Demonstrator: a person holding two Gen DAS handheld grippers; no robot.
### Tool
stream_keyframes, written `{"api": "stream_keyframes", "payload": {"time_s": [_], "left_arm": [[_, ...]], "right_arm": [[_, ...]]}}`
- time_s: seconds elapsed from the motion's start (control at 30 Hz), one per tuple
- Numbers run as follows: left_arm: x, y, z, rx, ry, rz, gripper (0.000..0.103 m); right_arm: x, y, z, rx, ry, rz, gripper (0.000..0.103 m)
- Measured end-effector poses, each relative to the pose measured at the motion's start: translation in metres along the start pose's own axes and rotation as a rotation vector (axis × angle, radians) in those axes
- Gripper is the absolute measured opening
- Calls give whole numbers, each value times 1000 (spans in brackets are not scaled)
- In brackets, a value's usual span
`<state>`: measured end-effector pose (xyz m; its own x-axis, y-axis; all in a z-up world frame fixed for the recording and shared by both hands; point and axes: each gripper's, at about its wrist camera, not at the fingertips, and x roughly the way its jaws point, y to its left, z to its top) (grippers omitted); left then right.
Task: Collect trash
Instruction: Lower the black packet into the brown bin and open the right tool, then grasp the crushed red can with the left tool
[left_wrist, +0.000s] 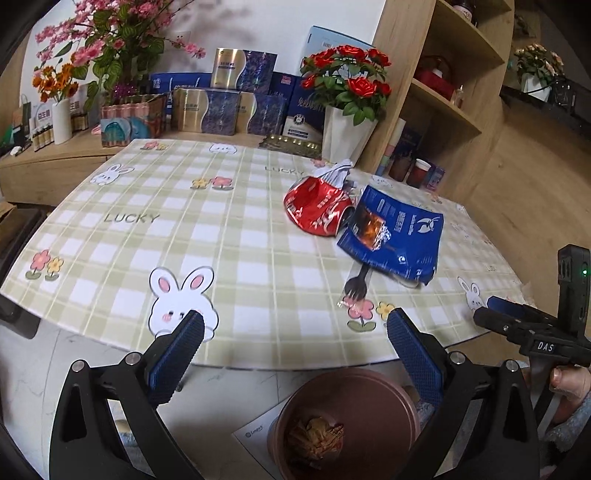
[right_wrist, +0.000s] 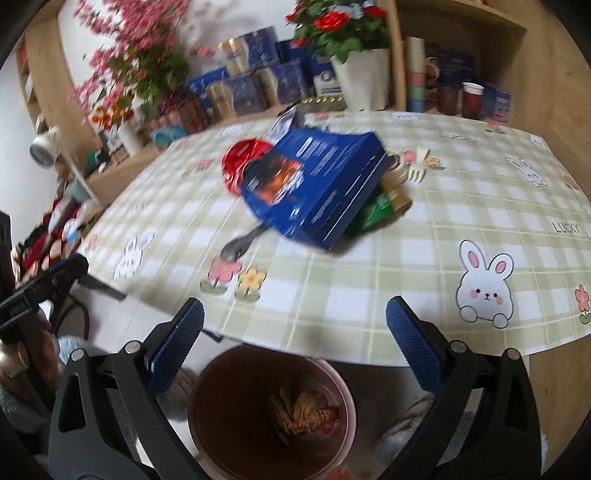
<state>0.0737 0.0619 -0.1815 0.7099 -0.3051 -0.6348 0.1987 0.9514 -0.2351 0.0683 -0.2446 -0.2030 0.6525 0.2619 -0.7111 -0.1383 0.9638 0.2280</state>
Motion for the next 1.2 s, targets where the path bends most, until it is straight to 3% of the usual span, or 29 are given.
{"api": "stream_keyframes", "payload": {"time_s": [0.3, 0.77, 1.2], "left_arm": [[5, 0, 14, 9, -5, -15, 97], [30, -10, 41, 78, 3, -45, 91], [120, -13, 103, 175, 52, -85, 77]], "right_arm": [[0, -7, 4, 22, 4, 5, 97], [1, -34, 22, 40, -30, -125, 97], [29, -57, 46, 76, -5, -104, 97]]}}
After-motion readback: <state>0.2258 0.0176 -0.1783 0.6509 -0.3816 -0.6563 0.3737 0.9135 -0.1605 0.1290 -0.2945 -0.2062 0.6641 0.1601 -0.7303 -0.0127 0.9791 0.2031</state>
